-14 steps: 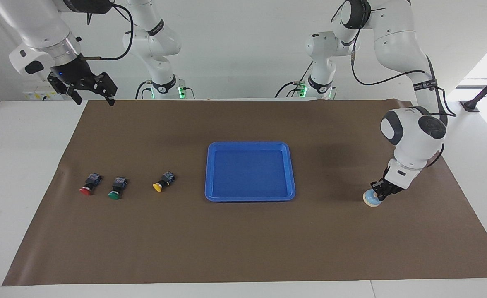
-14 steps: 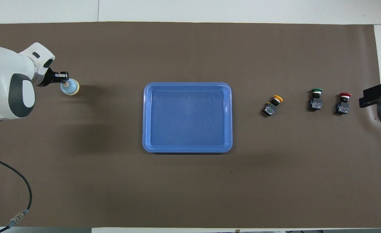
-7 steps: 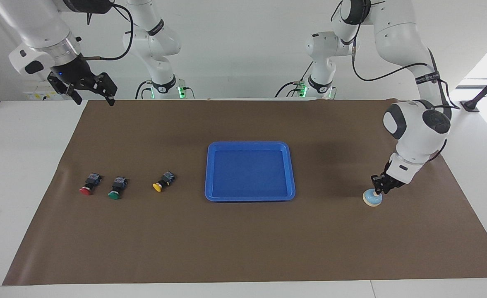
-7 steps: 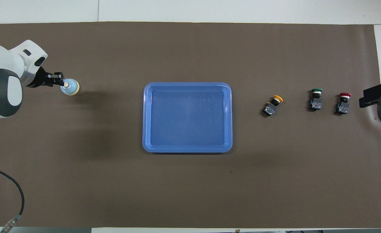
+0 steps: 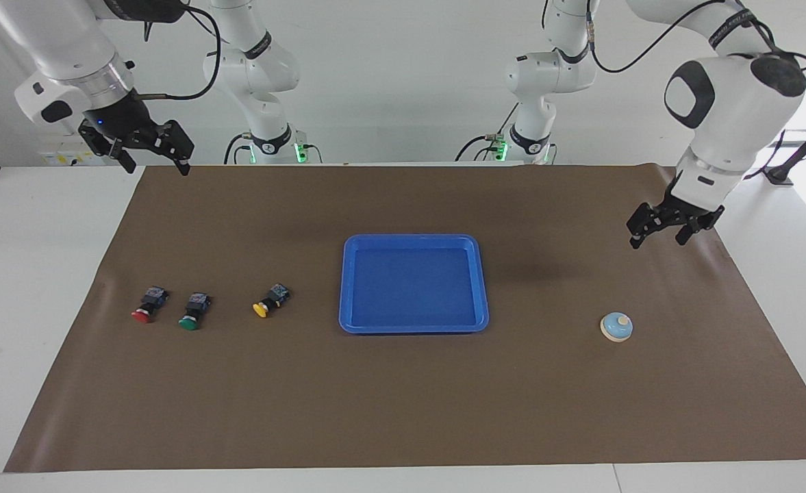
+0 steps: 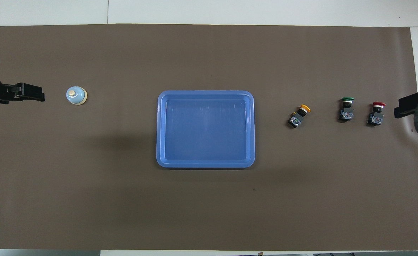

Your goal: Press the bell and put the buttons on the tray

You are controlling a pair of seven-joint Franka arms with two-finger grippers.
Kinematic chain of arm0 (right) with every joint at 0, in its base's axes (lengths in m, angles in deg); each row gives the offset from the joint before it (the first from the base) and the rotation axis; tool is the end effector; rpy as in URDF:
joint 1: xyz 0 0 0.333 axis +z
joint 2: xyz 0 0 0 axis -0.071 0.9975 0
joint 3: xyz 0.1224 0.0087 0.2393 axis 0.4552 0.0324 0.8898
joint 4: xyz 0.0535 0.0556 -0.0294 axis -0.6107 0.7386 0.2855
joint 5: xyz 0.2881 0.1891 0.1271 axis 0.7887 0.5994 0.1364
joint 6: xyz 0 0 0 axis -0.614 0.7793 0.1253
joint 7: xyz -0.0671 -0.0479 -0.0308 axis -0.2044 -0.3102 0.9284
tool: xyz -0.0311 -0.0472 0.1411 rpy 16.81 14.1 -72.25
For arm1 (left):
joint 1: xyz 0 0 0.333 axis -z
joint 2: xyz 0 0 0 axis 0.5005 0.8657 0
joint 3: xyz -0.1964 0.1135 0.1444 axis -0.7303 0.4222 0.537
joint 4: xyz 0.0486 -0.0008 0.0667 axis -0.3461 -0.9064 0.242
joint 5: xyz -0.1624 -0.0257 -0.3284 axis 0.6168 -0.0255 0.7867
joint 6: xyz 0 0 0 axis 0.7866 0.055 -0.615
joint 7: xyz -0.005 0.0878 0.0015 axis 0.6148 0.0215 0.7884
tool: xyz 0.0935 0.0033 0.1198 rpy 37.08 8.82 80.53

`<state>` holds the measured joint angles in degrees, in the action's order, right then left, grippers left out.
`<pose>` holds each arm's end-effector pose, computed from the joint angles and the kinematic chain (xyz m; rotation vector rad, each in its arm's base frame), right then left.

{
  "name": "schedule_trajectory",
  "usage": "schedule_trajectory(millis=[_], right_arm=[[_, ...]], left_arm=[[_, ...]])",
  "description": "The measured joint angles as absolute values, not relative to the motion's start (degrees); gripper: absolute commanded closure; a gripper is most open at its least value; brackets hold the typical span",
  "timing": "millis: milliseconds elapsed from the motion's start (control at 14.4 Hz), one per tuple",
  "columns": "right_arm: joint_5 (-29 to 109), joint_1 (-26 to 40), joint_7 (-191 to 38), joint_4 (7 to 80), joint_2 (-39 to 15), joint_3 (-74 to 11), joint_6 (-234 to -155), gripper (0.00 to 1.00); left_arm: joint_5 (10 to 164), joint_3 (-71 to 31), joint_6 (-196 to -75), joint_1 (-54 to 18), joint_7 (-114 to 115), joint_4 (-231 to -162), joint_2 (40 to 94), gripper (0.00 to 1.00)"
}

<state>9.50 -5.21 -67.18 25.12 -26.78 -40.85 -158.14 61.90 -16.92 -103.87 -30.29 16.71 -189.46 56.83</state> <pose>0.5093 -0.0288 0.5531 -3.1350 0.1316 0.1265 0.5487 0.0000 0.4729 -3.1371 0.0191 -0.1527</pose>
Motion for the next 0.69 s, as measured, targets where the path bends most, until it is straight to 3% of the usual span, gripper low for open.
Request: schedule_trajectory(millis=[278,695], right_arm=[[9.5,-5.2,-67.2,25.1,-26.9,-40.8,-156.9,0.0],[9.5,-5.1,-67.2,25.1,-27.1,-40.8,-156.9,0.0]], left_arm=[[61.9,-17.5,-97.4,-30.3,16.7,-189.5,52.3,0.0],[62.2,-18.1,-92.8,-30.3,16.7,-187.4,51.8,0.0]])
